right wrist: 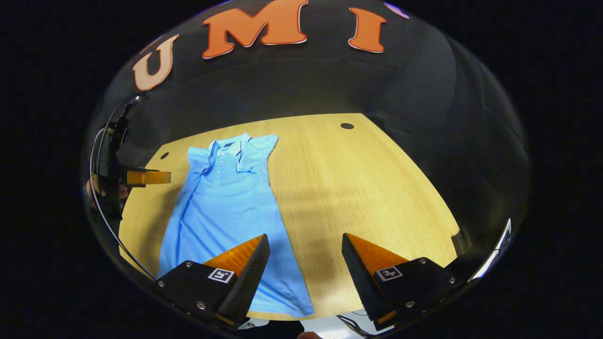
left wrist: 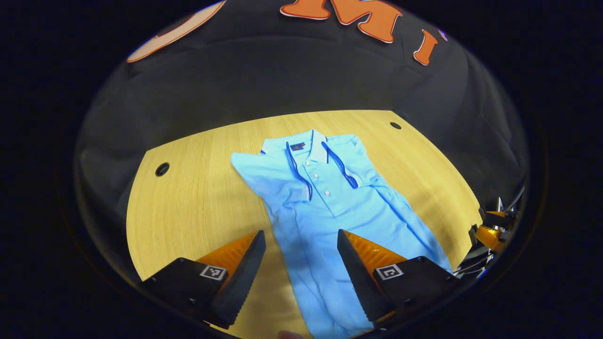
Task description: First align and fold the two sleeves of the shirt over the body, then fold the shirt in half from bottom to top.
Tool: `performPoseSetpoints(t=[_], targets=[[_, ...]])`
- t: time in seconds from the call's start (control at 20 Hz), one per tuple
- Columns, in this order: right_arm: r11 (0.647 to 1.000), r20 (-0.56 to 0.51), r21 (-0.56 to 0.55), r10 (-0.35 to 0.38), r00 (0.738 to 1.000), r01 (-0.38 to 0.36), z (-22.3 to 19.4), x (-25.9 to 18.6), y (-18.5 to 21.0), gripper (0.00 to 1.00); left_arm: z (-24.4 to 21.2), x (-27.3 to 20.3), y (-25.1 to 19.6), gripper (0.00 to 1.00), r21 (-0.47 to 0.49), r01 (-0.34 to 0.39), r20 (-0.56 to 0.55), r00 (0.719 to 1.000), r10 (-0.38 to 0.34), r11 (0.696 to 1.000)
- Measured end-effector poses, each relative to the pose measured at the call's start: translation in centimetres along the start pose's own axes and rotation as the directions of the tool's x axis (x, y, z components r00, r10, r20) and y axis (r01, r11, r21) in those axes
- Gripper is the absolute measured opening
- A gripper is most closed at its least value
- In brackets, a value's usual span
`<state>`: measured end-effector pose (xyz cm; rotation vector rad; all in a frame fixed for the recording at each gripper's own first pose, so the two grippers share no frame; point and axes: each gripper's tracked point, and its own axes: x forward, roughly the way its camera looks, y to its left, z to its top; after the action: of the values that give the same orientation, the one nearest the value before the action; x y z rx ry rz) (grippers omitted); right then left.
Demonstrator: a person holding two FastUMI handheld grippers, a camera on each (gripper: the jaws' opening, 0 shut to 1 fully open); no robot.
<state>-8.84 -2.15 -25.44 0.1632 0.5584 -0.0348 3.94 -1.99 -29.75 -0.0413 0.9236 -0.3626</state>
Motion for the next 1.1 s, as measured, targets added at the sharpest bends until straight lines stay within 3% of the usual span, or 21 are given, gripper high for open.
performPoseSetpoints(t=[0.4,0.65,1.1], targets=[[0.983,-0.108,-0.146,0.098,0.989,-0.114,-6.3,1.0,0.6,0.93,-10.4,-5.1,-1.8,0.99,-0.070,-0.093,-0.030,0.995,0.091,0.993],[0.971,-0.158,-0.161,0.152,0.976,-0.178,-9.5,0.7,1.5,0.94,-17.0,-7.4,-2.4,0.99,-0.101,-0.136,-0.077,0.989,0.129,0.986],[0.962,-0.206,-0.197,0.150,0.967,-0.191,-14.0,0.7,2.2,0.93,-24.4,-8.2,-4.2,0.99,-0.103,-0.174,-0.125,0.979,0.161,0.979]])
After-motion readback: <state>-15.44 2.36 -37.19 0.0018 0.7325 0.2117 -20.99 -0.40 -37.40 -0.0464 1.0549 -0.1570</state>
